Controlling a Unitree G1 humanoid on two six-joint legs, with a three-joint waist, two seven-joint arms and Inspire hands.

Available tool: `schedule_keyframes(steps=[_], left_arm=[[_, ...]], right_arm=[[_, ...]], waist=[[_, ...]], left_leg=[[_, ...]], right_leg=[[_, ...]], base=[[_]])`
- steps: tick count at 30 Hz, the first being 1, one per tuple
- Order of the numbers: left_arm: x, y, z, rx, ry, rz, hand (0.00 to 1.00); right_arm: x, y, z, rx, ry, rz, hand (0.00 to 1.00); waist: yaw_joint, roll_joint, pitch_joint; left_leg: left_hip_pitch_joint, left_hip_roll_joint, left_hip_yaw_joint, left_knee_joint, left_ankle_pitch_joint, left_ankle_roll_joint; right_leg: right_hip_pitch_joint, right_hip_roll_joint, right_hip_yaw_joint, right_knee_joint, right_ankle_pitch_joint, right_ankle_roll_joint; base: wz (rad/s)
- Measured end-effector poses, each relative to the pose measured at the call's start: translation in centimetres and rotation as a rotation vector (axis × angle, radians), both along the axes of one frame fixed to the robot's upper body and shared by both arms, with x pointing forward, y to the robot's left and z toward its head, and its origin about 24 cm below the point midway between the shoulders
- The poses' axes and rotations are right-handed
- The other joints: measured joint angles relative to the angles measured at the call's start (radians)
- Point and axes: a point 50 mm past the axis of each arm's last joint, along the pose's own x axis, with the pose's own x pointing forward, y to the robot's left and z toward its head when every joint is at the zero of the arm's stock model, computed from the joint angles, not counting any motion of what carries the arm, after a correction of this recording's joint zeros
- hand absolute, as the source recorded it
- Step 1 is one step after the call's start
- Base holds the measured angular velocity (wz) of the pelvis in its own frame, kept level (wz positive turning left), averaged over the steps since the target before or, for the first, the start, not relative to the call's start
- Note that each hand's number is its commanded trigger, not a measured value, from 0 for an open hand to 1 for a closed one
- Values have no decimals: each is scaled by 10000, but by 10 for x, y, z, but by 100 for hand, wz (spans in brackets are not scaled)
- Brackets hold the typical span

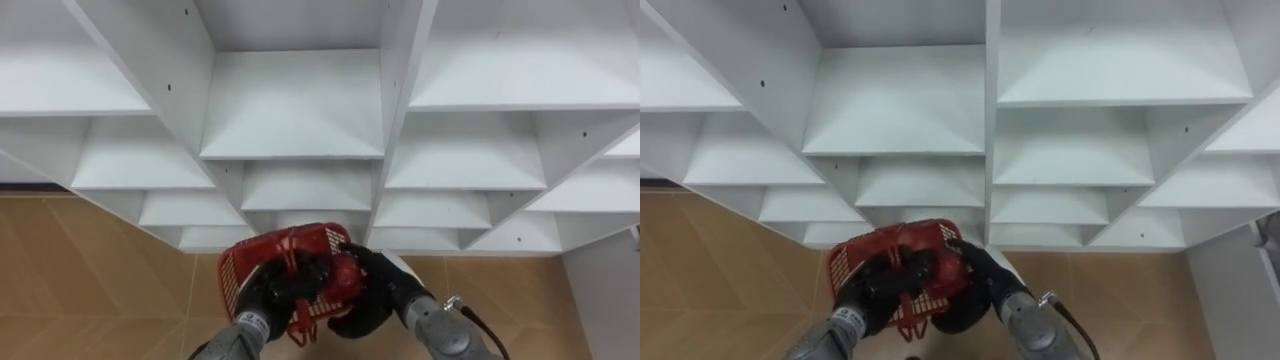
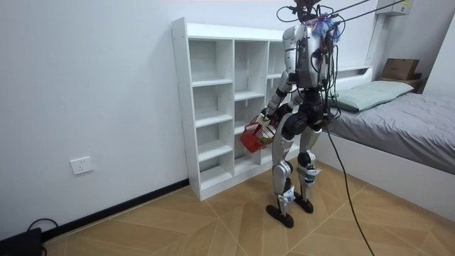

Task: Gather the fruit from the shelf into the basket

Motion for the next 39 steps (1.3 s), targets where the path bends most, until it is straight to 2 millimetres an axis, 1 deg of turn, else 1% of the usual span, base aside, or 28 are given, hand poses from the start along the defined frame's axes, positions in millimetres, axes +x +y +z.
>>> schedule_keyframes(steps=[9, 19, 33, 39], left_arm=[[-2, -1, -1, 2, 12, -196, 100], [-2, -2, -1, -333, 84, -6, 100], [-3, -1, -2, -343, 162, -9, 100], [-5, 1, -3, -207, 283, 100, 100]], right_arm=[[0, 8, 1, 238, -36, 18, 0], [0, 7, 0, 219, -82, -216, 0], [-2, 8, -1, 198, -38, -183, 0], [-6, 5, -3, 180, 99, -262, 0]], waist=[[-5, 3, 15], [0, 5, 18], [5, 4, 18], [7, 3, 18]], left_leg=[[0, -2, 0, 0, 0, 0], [0, -7, -6, -16, 0, 0], [38, -13, -10, -16, -1, 1], [210, -20, -12, -61, -1, 1]], right_leg=[[26, 1, 1, -57, 3, 5], [50, 4, -6, -120, 16, 26], [77, 5, 24, -123, 26, 37], [229, 5, 15, -138, 26, 38]], base=[[0], [0], [0], [0]])
